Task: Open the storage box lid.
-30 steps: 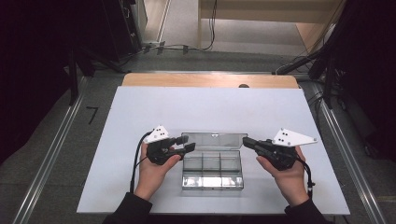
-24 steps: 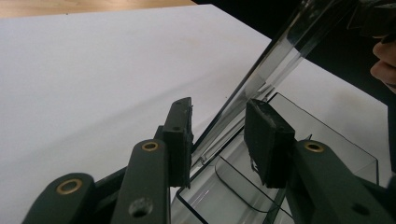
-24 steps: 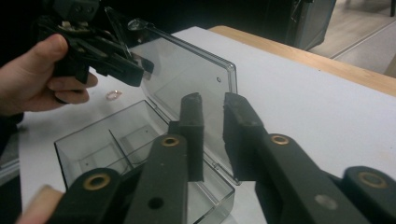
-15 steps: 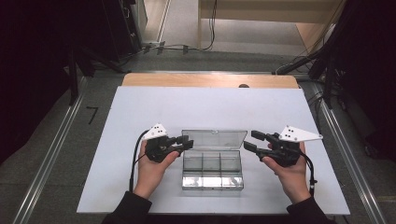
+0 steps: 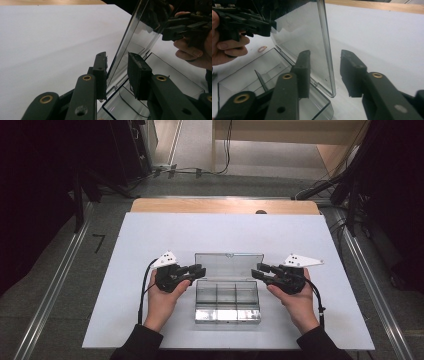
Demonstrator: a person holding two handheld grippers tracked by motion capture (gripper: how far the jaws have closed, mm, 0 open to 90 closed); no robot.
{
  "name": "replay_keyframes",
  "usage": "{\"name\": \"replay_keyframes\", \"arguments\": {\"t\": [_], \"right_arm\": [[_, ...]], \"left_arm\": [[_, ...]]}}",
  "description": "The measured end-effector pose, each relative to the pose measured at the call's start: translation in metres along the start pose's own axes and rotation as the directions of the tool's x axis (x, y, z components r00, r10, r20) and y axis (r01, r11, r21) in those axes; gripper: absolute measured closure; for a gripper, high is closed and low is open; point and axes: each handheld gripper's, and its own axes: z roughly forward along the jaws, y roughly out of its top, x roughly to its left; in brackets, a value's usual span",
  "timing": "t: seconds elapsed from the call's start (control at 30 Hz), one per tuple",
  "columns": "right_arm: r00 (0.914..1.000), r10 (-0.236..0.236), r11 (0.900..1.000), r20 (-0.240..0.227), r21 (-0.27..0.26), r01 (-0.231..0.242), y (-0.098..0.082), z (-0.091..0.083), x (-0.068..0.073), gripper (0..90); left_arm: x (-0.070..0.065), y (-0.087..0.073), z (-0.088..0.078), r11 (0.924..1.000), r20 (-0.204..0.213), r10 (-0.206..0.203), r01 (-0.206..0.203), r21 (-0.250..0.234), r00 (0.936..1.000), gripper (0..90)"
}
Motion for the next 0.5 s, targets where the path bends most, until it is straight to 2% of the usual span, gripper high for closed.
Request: {"name": "replay_keyframes", "arguments": {"t": [0.13,0.23,0.3,0.43,0.5], "right_arm": [[1.0,0.005,1.0,-0.004,0.002,-0.005,-0.005,0.004,-0.001,71.5],[0.9998,0.017,1.0,-0.01,-0.01,-0.017,-0.008,0.006,-0.003,73.2],[0.9995,0.025,1.0,-0.016,-0.017,-0.026,-0.01,0.006,-0.005,74.2],[0.9992,0.039,0.999,-0.005,-0.02,-0.039,-0.01,0.007,-0.004,76.3],[0.999,0.044,0.999,-0.007,-0.017,-0.044,-0.01,0.008,-0.005,77.7]], "left_arm": [[0.002,-0.002,0.001,1.0,-0.002,-0.006,0.006,-0.002,1.0,69.5],[0.003,-0.004,0.001,0.9999,-0.004,-0.016,0.016,-0.006,0.9999,70.6],[0.005,-0.007,0.003,0.9997,-0.014,-0.022,0.022,0.008,0.9997,71.0],[0.007,-0.012,0.005,0.9993,-0.029,-0.031,0.032,0.018,0.9991,72.8],[0.008,-0.013,0.005,0.9987,-0.033,-0.049,0.049,0.014,0.9982,74.1]]}}
